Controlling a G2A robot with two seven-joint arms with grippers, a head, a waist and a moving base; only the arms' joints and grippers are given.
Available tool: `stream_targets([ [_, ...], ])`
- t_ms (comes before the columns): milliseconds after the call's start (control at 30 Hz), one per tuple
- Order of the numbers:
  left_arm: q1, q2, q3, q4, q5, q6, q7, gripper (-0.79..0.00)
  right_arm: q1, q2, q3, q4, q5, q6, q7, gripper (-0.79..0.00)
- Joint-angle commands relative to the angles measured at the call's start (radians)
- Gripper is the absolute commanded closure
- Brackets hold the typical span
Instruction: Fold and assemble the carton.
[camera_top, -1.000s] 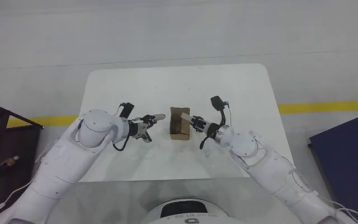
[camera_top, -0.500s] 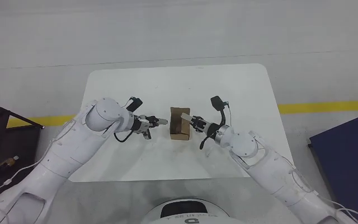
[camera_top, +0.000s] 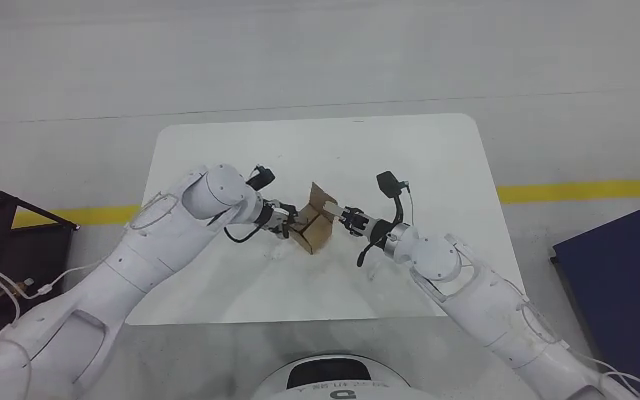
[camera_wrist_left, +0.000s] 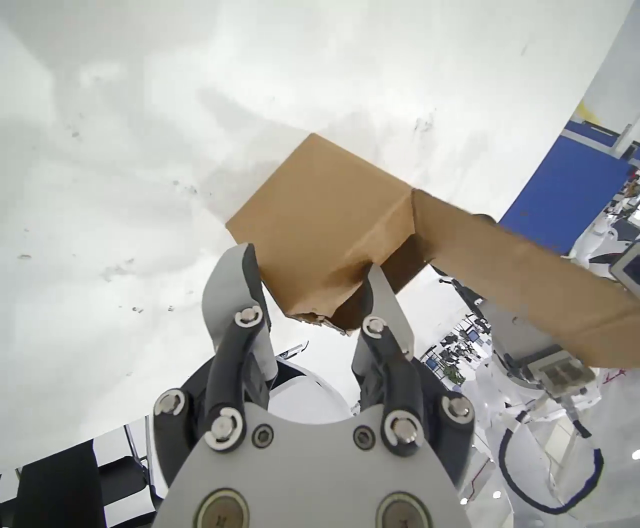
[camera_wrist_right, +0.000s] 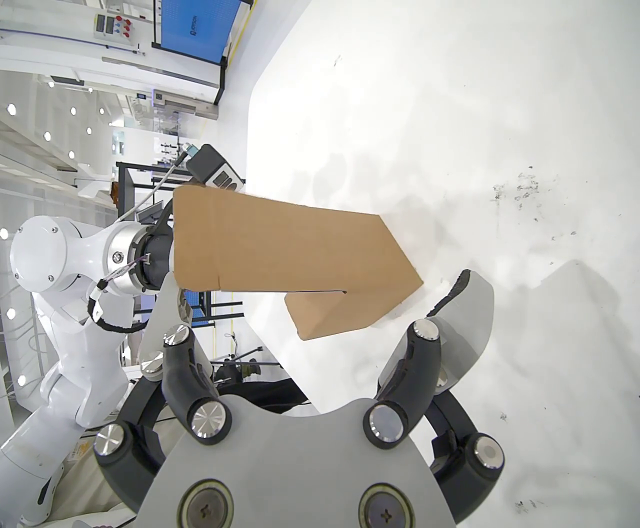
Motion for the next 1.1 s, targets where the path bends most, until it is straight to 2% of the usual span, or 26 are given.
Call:
stream_targets([
  [0, -0.01, -0.009, 0.01, 0.009, 0.003, -0.001, 0.001, -0.314, 0.0, 0.0, 0.0, 0.0, 0.0, 0.0, 0.0, -0.785],
  [200, -0.033, -0.026, 0.038, 0.016, 0.05, 0.009, -0.007, -0.24, 0.0, 0.0, 0.0, 0.0, 0.0, 0.0, 0.0, -0.785],
  [267, -0.036, -0.027, 0.041, 0.005, 0.067, 0.018, -0.015, -0.179, 0.0, 0.0, 0.0, 0.0, 0.0, 0.0, 0.0, -0.785],
  [333, -0.036, -0.025, 0.037, -0.013, 0.076, 0.028, -0.021, -0.043, 0.0, 0.0, 0.0, 0.0, 0.0, 0.0, 0.0, -0.785],
  [367, -0.034, -0.023, 0.032, -0.027, 0.078, 0.033, -0.025, 0.0, 0.0, 0.0, 0.0, 0.0, 0.0, 0.0, 0.0, -0.785],
  [567, -0.007, 0.003, -0.013, -0.145, 0.099, 0.103, -0.042, 0.0, 0.0, 0.0, 0.0, 0.0, 0.0, 0.0, 0.0, -0.785],
  [700, 0.022, 0.028, -0.04, -0.227, 0.153, 0.2, -0.04, 0.0, 0.0, 0.0, 0.0, 0.0, 0.0, 0.0, 0.0, -0.785],
  [900, 0.044, 0.053, -0.021, -0.266, 0.149, 0.277, 0.024, 0.0, 0.0, 0.0, 0.0, 0.0, 0.0, 0.0, 0.0, -0.785],
  [1033, 0.029, 0.064, 0.018, -0.267, 0.099, 0.286, 0.034, 0.0, 0.0, 0.0, 0.0, 0.0, 0.0, 0.0, 0.0, -0.785],
  [1067, 0.024, 0.066, 0.026, -0.266, 0.089, 0.29, 0.037, -0.185, 0.0, 0.0, 0.0, 0.0, 0.0, 0.0, 0.0, -0.785],
])
